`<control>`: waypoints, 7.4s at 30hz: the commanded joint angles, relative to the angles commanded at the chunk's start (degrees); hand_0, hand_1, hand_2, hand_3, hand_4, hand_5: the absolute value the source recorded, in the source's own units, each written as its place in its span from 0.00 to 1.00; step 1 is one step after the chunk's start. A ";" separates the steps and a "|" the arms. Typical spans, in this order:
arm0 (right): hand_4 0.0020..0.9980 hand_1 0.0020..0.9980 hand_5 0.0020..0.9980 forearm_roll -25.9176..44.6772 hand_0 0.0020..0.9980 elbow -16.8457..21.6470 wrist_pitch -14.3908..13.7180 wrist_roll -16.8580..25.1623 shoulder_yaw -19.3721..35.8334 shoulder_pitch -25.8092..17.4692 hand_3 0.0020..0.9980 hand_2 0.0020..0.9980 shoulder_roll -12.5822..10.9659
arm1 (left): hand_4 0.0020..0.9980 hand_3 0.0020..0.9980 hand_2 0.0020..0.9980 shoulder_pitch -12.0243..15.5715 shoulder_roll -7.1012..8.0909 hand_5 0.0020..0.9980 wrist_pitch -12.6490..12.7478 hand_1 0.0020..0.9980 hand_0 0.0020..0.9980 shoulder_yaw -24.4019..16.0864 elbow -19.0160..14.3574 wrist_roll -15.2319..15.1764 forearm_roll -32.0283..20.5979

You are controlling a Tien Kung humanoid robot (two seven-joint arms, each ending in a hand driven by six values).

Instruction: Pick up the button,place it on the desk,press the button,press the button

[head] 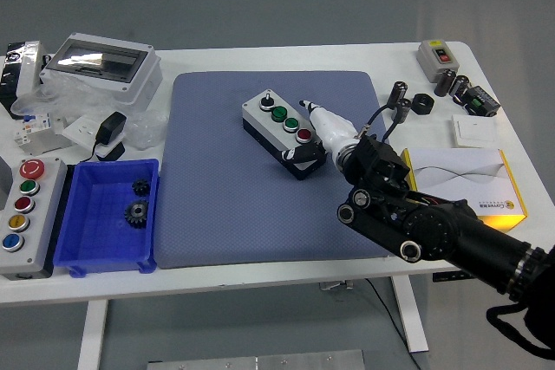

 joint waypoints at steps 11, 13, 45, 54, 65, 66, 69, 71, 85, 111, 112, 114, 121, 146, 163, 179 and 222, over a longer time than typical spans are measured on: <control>0.95 1.00 0.35 2.09 1.00 -1.40 -3.36 0.18 -2.27 0.77 1.00 1.00 1.20 | 0.64 0.62 0.57 -0.11 -0.11 0.25 -0.04 0.63 0.67 0.21 -0.01 0.02 -0.16; 0.95 1.00 0.35 2.33 1.00 -2.17 -4.07 0.05 -2.48 0.91 1.00 1.00 1.39 | 0.64 0.62 0.57 -0.18 -0.13 0.25 -0.06 0.63 0.67 0.22 0.00 -0.01 -0.15; 0.68 0.31 0.18 -5.18 0.03 -6.57 -5.01 -1.87 -6.56 1.57 0.96 0.51 2.94 | 0.64 0.61 0.57 -0.78 -0.15 0.24 -0.52 0.63 0.67 0.88 0.42 -0.92 -0.36; 0.38 0.28 0.12 -6.06 0.01 -6.68 -3.20 -0.98 -8.43 1.28 0.67 0.40 2.61 | 0.64 0.61 0.57 -0.55 -0.13 0.24 -0.59 0.63 0.67 1.06 0.58 -1.30 -0.49; 0.01 0.23 0.00 -7.42 0.00 -0.13 -3.82 3.08 -4.67 1.12 0.30 0.35 -1.79 | 0.64 0.61 0.57 -0.11 -0.26 0.24 -0.58 0.63 0.67 1.22 0.71 -1.67 -0.73; 0.01 0.23 0.00 -6.69 0.00 0.92 -4.05 4.02 -4.55 1.17 0.30 0.35 -2.74 | 0.64 0.61 0.57 -0.10 -0.27 0.24 -0.58 0.63 0.67 1.24 0.73 -1.72 -0.78; 0.01 0.23 0.00 -3.62 0.00 3.86 -4.57 7.56 -5.60 1.35 0.30 0.35 -5.71 | 0.64 0.61 0.57 -0.10 -0.31 0.24 -0.56 0.63 0.67 1.34 0.81 -1.93 -0.97; 0.00 0.22 0.00 -1.37 0.00 6.15 -4.30 10.73 -6.87 1.50 0.22 0.29 -8.01 | 0.64 0.61 0.57 -0.07 -0.35 0.24 -0.55 0.63 0.67 1.36 0.85 -2.05 -1.03; 0.00 0.22 0.00 -4.84 0.02 13.89 -6.38 35.44 -15.96 0.03 0.20 0.26 -22.54 | 0.64 0.61 0.57 0.04 -0.54 0.24 -0.65 0.63 0.67 0.11 0.75 -1.92 0.86; 0.00 0.57 0.00 -5.81 0.51 11.42 -0.05 35.78 -14.16 -2.05 0.56 0.57 -22.83 | 0.64 0.61 0.57 -0.34 -0.66 0.25 -0.81 0.63 0.67 -0.66 0.64 -1.63 2.23; 0.00 0.57 0.00 -5.74 0.51 11.46 -0.04 35.77 -14.22 -2.03 0.56 0.57 -22.88 | 0.64 0.61 0.57 -0.35 -0.65 0.25 -0.81 0.63 0.67 -0.65 0.65 -1.64 2.22; 0.11 0.73 0.10 -5.44 0.76 11.63 0.00 35.78 -14.44 -1.92 0.73 0.72 -23.04 | 0.64 0.61 0.57 -0.36 -0.64 0.25 -0.83 0.63 0.67 -0.66 0.65 -1.66 2.27; 0.28 0.85 0.02 -4.32 0.92 12.02 0.95 35.83 -14.84 -0.97 0.91 0.85 -23.75 | 0.64 0.61 0.57 -0.47 -0.54 0.25 -0.89 0.63 0.67 -0.76 0.63 -1.59 2.55; 0.52 0.90 0.05 3.67 0.98 14.36 5.26 36.81 -17.70 2.10 1.00 0.92 -26.86 | 0.64 0.61 0.57 -0.54 -0.30 0.25 -1.27 0.63 0.67 -1.27 0.48 -1.19 4.11; 0.59 0.91 0.09 5.03 0.99 14.59 8.49 36.07 -17.85 2.66 1.00 0.94 -27.21 | 0.64 0.60 0.57 -0.51 -0.09 0.24 -1.52 0.63 0.67 -1.69 0.42 -1.03 5.12; 0.67 0.99 0.10 7.07 1.00 16.12 10.18 35.30 -17.76 3.66 1.00 1.00 -28.65 | 0.62 0.60 0.57 -0.65 -0.12 0.21 -1.71 0.63 0.67 -1.78 0.41 -0.92 5.50; 0.46 0.29 0.00 28.94 0.16 32.91 44.97 0.94 -2.51 6.86 1.00 0.56 -39.99 | 0.60 0.59 0.55 -0.31 0.13 0.18 -2.10 0.63 0.67 -2.29 0.16 -0.25 6.75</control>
